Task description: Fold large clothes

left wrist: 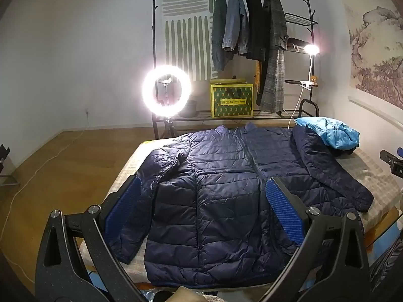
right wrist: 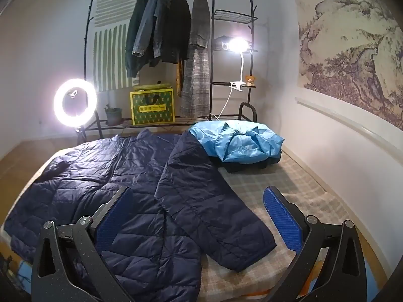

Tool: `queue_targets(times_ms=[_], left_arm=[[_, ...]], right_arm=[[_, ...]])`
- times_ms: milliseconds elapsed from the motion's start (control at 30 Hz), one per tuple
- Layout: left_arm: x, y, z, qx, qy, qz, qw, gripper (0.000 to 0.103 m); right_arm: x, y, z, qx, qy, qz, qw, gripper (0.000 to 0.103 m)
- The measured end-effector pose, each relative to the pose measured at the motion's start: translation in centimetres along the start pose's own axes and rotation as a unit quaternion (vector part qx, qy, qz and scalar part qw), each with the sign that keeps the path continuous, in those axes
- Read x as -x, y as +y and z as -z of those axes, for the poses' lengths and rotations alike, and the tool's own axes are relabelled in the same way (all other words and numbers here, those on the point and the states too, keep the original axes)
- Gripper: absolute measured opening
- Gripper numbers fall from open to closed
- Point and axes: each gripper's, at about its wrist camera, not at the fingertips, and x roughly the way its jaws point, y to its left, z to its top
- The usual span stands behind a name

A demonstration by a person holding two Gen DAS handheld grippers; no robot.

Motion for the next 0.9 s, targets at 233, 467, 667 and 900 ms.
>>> queue_targets(times_ms=[233,467,667,900], left_arm=[[-0.23,-0.13,0.04,0.001,0.000,-0.001,1.0000,0.101],[0.08,0.27,-0.30,0.006,-0.004,0.002,1.0000,0.101],[0.09,0.36,-0.27,0.008,-0.005,0.003,0.9999,0.101],[0.13,0.57,-0.53,0.009,-0.006,0.002,0.9999,0.101]], right_arm=[[0.01,0.38,-0.80,-0.005,0.009,-0.008,1.000,0.103],[0.12,0.58,-0.75,-0.004,0.009,-0.008,1.000,0.103],[0.08,0.45,-0.65,-0.008,0.012,-0.010,1.000,0.103],[0.03,0.43,-0.64,-0.008,0.013,-0.010,1.000,0.103]])
